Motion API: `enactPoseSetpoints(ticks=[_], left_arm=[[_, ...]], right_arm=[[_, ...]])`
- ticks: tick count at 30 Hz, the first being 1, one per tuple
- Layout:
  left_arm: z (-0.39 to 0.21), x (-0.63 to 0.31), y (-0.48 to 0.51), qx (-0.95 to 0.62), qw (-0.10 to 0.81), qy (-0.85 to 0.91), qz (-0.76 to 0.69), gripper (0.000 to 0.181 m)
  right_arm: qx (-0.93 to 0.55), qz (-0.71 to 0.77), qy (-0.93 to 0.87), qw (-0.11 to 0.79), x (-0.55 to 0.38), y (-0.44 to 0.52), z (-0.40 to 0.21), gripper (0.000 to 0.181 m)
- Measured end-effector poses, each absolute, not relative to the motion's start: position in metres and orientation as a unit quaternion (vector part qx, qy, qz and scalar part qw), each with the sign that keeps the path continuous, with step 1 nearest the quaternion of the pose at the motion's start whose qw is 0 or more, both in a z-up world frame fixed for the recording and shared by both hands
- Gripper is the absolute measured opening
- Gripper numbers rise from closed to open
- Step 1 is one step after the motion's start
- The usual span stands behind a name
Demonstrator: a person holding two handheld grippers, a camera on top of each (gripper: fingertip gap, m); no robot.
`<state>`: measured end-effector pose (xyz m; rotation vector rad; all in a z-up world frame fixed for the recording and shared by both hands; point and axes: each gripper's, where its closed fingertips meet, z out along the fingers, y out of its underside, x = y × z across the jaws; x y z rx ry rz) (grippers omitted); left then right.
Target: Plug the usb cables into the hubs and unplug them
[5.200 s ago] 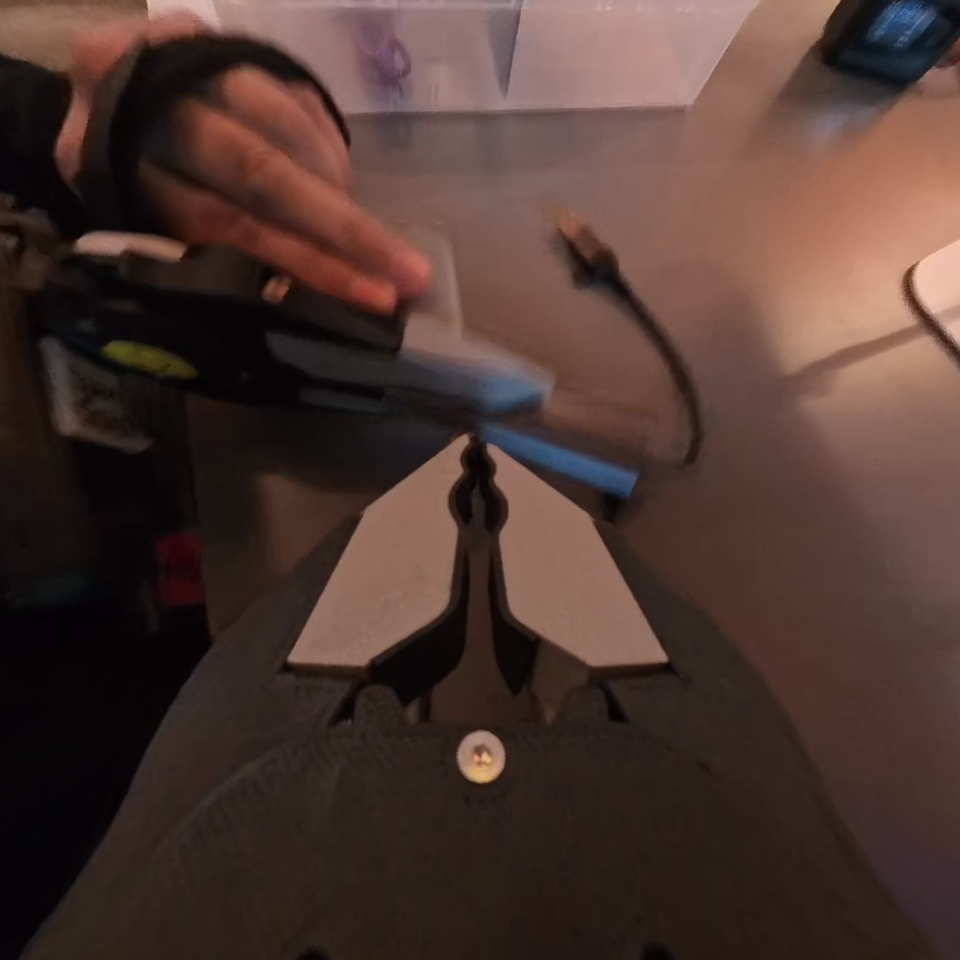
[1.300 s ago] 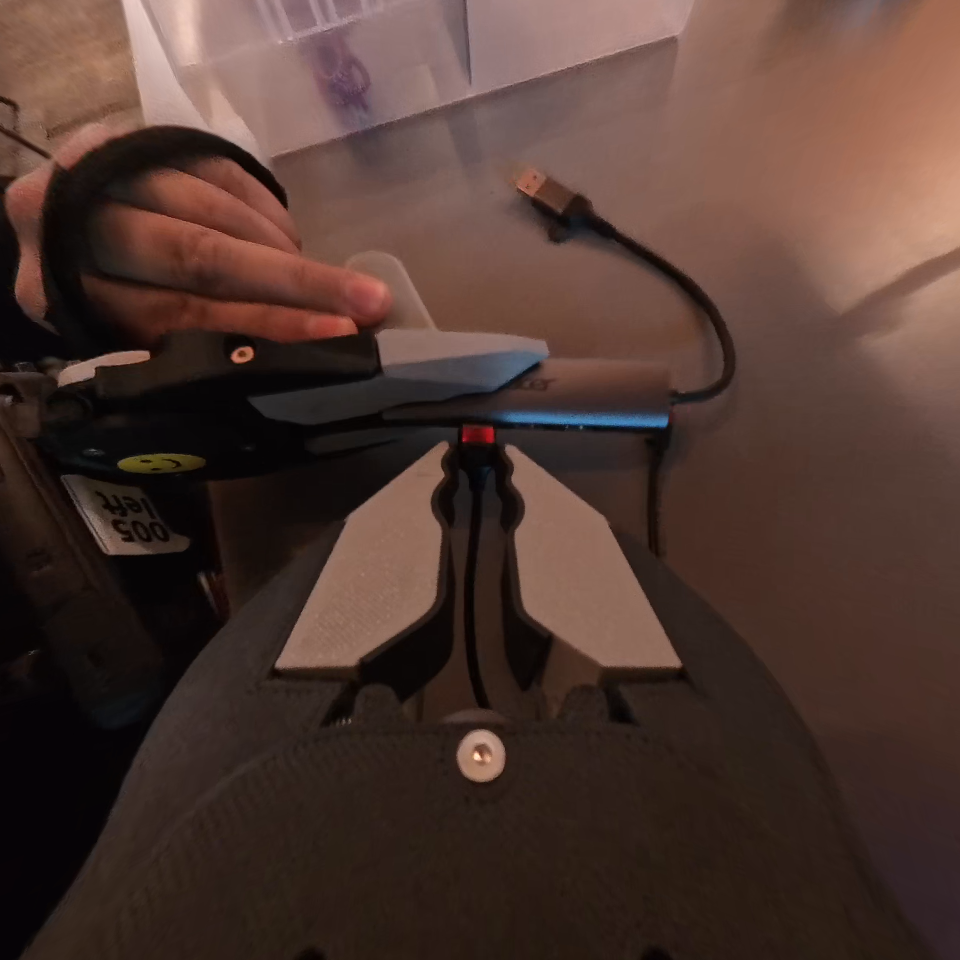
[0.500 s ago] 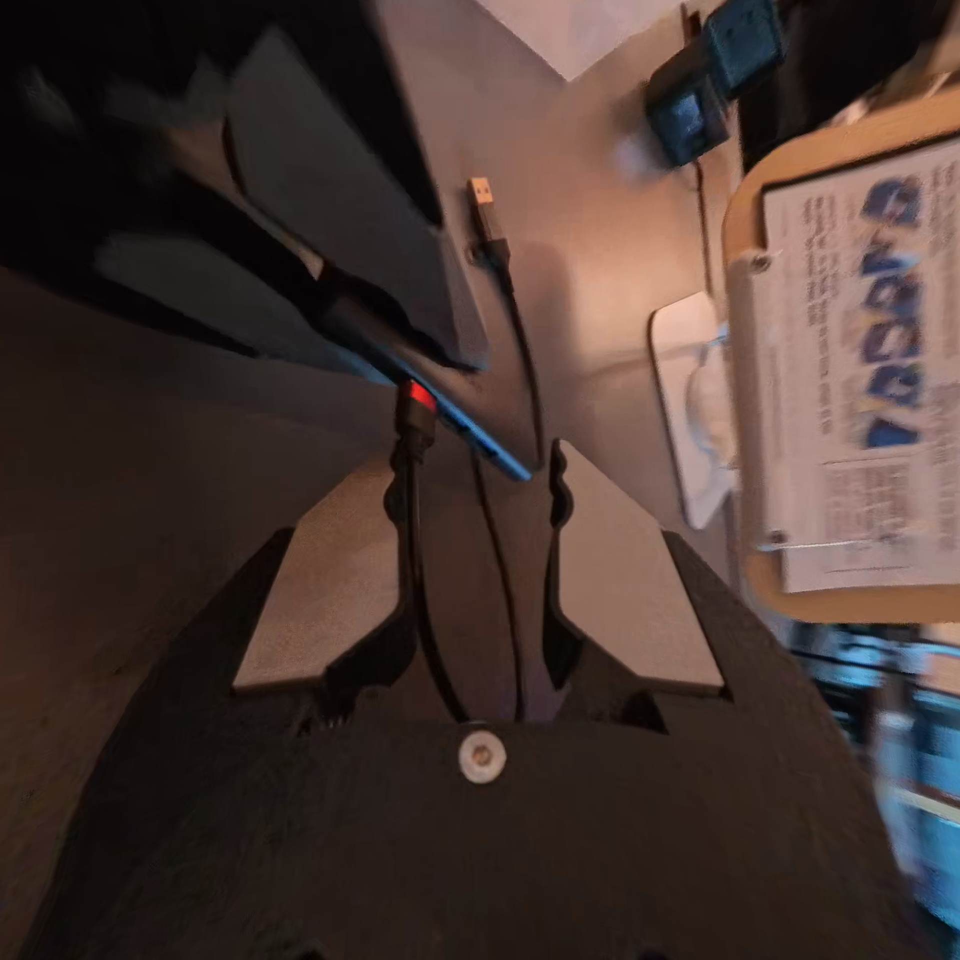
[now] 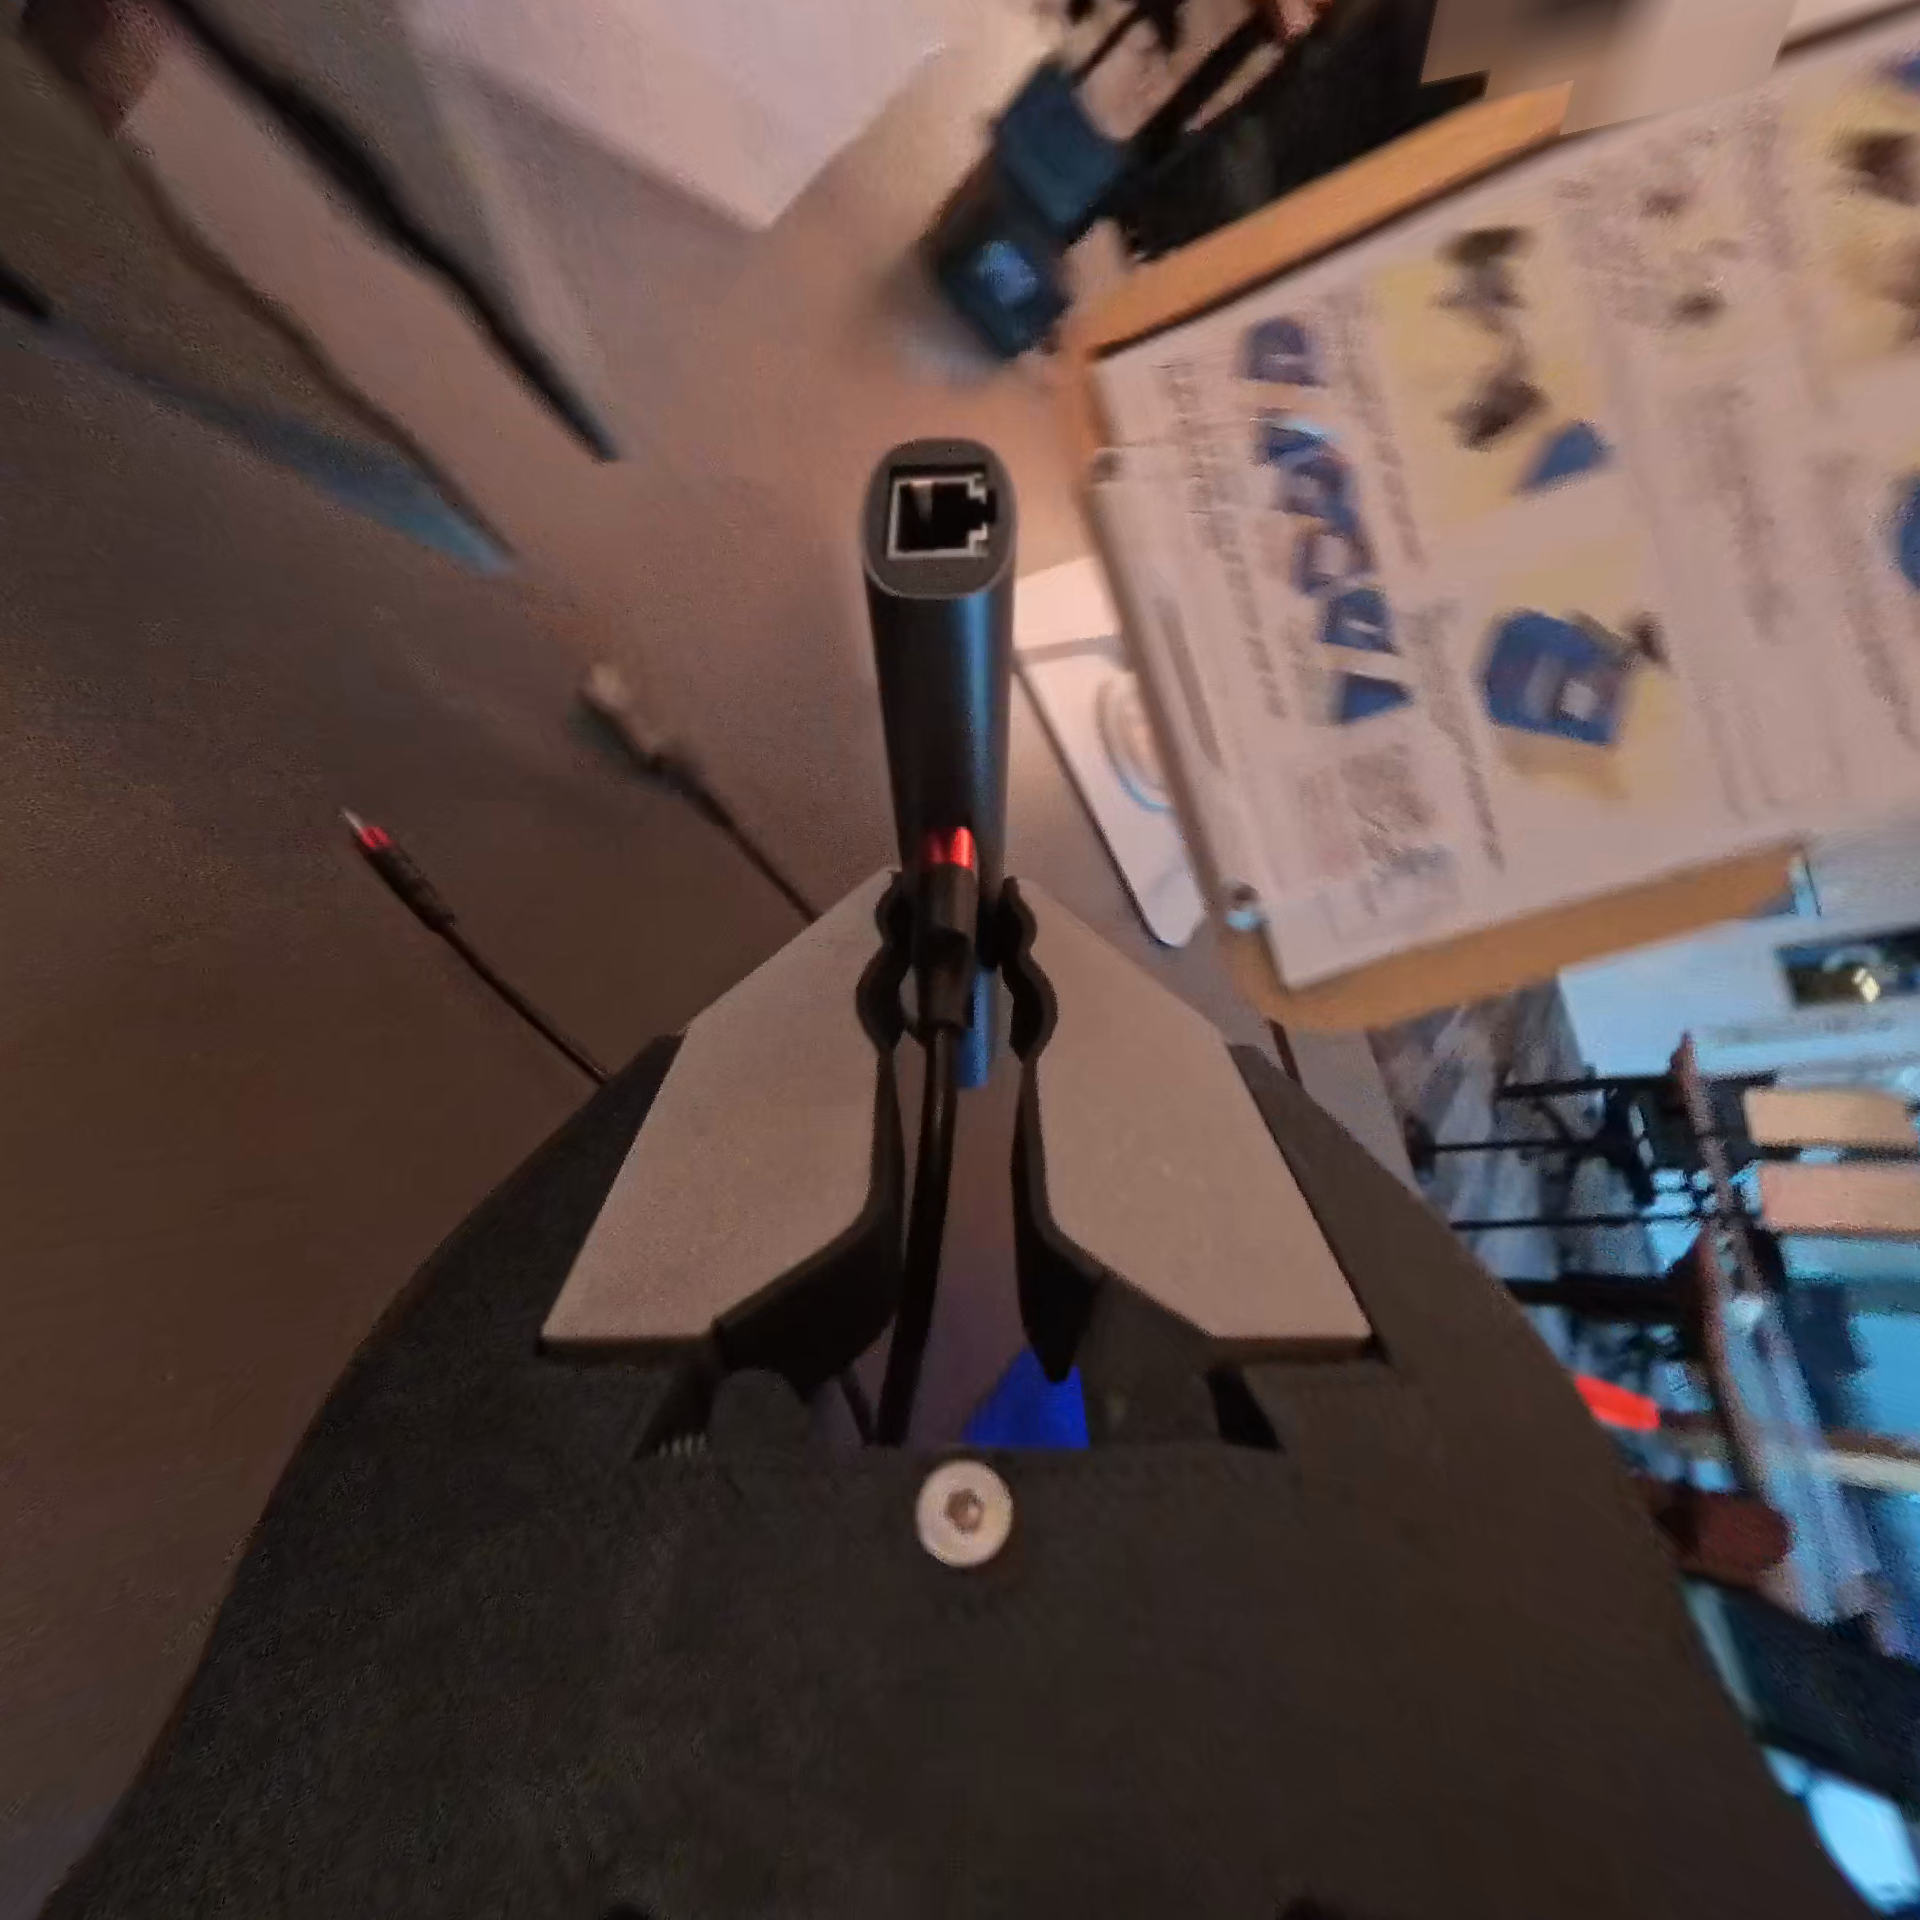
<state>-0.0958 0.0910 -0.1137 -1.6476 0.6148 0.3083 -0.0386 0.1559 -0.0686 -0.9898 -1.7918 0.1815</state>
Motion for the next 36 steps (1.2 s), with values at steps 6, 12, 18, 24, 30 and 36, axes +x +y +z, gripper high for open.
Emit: enactPoseSetpoints(ticks=[6,12,18,24,30,36], left_arm=[[-0.132,-0.122,0.1,-0.767,0.583,0.223,0.149,0.023],[-0.139,-0.118,0.101,-0.764,0.568,0.247,0.178,0.015],[-0.138,-0.12,0.098,-0.766,0.57,0.241,0.175,0.012],[-0.142,-0.119,0.096,-0.767,0.566,0.243,0.179,0.01],[-0.145,-0.12,0.096,-0.769,0.56,0.249,0.183,0.009],[-0.148,-0.12,0.096,-0.77,0.553,0.254,0.193,0.007]], right_arm=[[-0.476,0.08,-0.654,0.582,0.042,0.237,0.078,0.014],[-0.512,0.059,-0.593,0.619,0.092,0.329,0.148,0.013],[-0.513,0.146,-0.632,0.563,0.087,0.368,0.068,0.013],[-0.587,0.168,-0.654,0.446,0.126,0.411,-0.019,0.014],[-0.556,0.289,-0.579,0.522,0.15,0.417,0.043,0.014],[-0.502,0.312,-0.562,0.579,0.13,0.405,0.08,0.013]])
